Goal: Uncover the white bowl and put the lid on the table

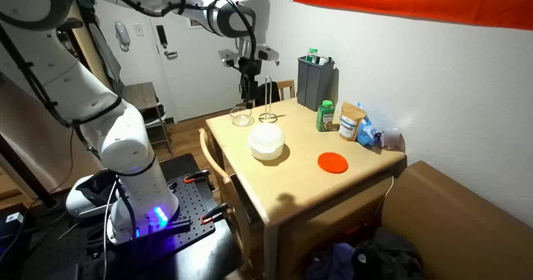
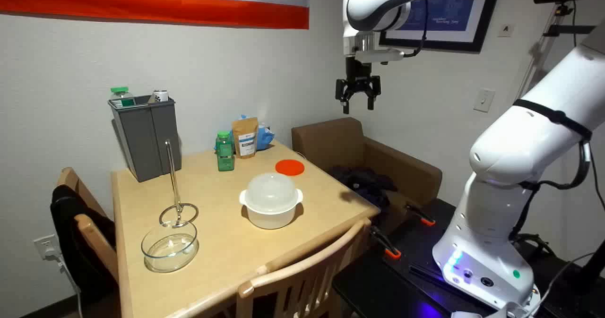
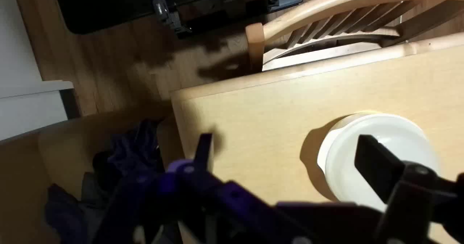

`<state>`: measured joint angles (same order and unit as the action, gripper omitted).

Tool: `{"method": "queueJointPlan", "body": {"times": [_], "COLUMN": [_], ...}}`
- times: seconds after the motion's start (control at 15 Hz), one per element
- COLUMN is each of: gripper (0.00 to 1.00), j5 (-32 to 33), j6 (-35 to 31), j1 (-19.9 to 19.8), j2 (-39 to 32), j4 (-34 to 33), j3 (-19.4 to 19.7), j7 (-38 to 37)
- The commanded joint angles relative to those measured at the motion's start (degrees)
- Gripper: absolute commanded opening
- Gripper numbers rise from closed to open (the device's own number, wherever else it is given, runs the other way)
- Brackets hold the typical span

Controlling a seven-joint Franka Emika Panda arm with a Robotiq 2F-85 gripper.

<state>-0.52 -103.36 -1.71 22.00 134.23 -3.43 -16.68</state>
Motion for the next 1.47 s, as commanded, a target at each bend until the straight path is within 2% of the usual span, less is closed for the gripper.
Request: {"method": "queueJointPlan", "body": {"times": [0.0, 0.2, 0.33, 0.6, 0.87, 1.0, 1.27, 1.33, 1.4], "gripper": [1.0, 1.0, 1.0, 1.0, 1.0, 1.0, 1.0, 1.0, 1.0], "j5": [0.0, 0.0, -1.3, -0.1, 4.9, 7.3, 7.7, 7.7, 6.8], "j6": [0.1, 0.1, -1.8, -4.4, -7.8, -8.1, -7.5, -7.1, -8.6], "j1": [0.1, 0.1, 1.3, 4.2, 6.7, 8.2, 10.2, 10.3, 10.6], "j2": [0.0, 0.0, -2.3, -11.0, -20.8, -25.6, -32.3, -32.6, -30.9], "j4": [-0.1, -0.1, -0.6, -5.5, -13.2, -17.7, -24.6, -25.3, -22.1], "j3": [0.1, 0.1, -1.2, -4.8, -7.6, -7.8, -6.5, -5.9, -5.9], "j7": [0.0, 0.0, -1.2, -2.1, -4.3, -5.4, -3.9, -3.5, -3.7]}}
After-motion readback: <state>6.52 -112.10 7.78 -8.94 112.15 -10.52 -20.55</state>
